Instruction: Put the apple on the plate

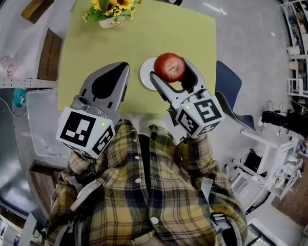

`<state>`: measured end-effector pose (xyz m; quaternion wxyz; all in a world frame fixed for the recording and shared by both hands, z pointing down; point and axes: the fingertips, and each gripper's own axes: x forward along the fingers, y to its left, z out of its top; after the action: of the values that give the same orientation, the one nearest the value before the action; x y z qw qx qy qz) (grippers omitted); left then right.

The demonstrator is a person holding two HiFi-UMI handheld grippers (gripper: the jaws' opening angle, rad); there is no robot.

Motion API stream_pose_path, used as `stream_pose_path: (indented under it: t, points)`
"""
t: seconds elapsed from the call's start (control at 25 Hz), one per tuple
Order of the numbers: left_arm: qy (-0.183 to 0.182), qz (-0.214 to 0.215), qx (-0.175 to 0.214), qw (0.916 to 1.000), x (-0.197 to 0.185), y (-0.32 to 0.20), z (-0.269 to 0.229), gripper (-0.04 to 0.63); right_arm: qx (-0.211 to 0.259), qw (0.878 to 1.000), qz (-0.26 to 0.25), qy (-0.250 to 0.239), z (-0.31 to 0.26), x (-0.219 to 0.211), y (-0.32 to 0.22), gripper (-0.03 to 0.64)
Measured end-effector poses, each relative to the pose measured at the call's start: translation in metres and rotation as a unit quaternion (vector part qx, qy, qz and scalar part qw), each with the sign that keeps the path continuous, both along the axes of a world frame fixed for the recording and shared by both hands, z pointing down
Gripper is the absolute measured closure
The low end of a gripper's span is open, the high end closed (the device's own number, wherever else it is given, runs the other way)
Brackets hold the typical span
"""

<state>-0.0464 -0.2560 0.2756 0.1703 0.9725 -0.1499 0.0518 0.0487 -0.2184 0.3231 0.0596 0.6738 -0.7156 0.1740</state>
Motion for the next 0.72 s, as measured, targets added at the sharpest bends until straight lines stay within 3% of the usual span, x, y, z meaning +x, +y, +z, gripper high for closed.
stream_pose_path:
  t: [0.36,0.72]
  points:
    - [-0.009,0.034,-0.020,0.9992,0.020,-0.005,0.015,0.589,-0.012,1.000,0.027,0.000,0.004,0.011,0.001,0.224]
    - [-0.009,0.026,-0.011,0.9996,0.047,0.003,0.012,0.589,-0.009,1.000,0.011,-0.003,0.001,0.031,0.012,0.224]
